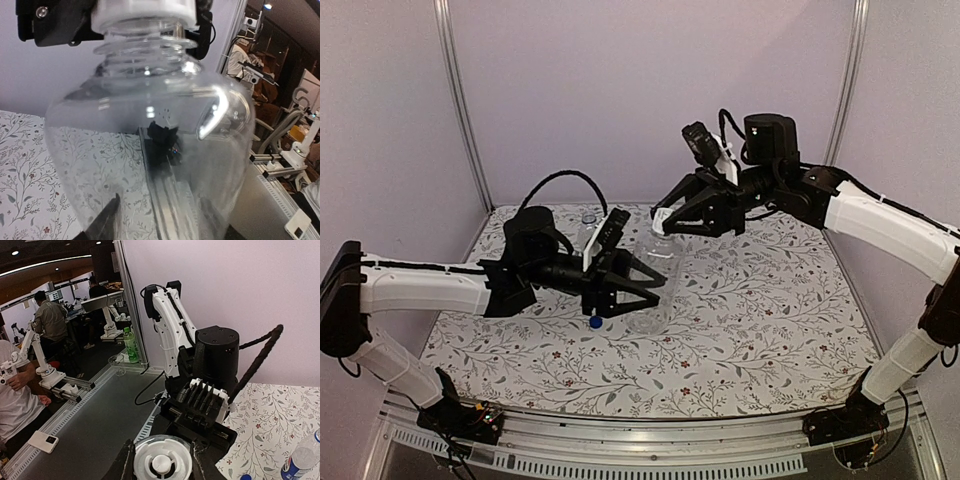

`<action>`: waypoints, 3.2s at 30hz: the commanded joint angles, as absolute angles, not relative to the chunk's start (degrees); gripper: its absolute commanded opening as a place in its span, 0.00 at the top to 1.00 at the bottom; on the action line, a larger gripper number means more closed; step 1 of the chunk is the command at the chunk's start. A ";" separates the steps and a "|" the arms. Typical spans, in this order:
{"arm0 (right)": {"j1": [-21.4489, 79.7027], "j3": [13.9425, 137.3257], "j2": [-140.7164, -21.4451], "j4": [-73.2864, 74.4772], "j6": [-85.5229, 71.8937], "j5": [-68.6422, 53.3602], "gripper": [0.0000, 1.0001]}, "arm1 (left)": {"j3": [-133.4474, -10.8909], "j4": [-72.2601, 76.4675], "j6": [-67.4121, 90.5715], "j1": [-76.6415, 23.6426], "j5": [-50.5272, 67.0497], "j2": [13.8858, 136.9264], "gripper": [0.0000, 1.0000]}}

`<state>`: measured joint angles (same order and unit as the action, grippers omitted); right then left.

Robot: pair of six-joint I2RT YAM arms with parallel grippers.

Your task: Unscrew the bottle caps

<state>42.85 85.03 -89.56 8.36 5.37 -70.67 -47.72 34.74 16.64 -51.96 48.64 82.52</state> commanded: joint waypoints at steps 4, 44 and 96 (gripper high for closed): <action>41.52 84.46 -88.71 9.05 7.63 -74.39 0.83 | -48.37 41.24 18.89 -49.95 54.91 81.51 0.74; 45.87 88.40 -90.25 8.71 -16.69 -22.24 0.17 | -56.96 17.54 11.80 -54.33 8.10 83.76 0.76; 43.64 84.08 -87.21 9.67 9.27 -74.07 0.82 | -52.75 23.86 10.06 -50.54 55.14 77.17 0.76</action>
<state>44.60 84.01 -86.35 8.47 7.07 -66.06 -52.07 17.76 8.60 -51.88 47.20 77.47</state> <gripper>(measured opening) 0.301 0.424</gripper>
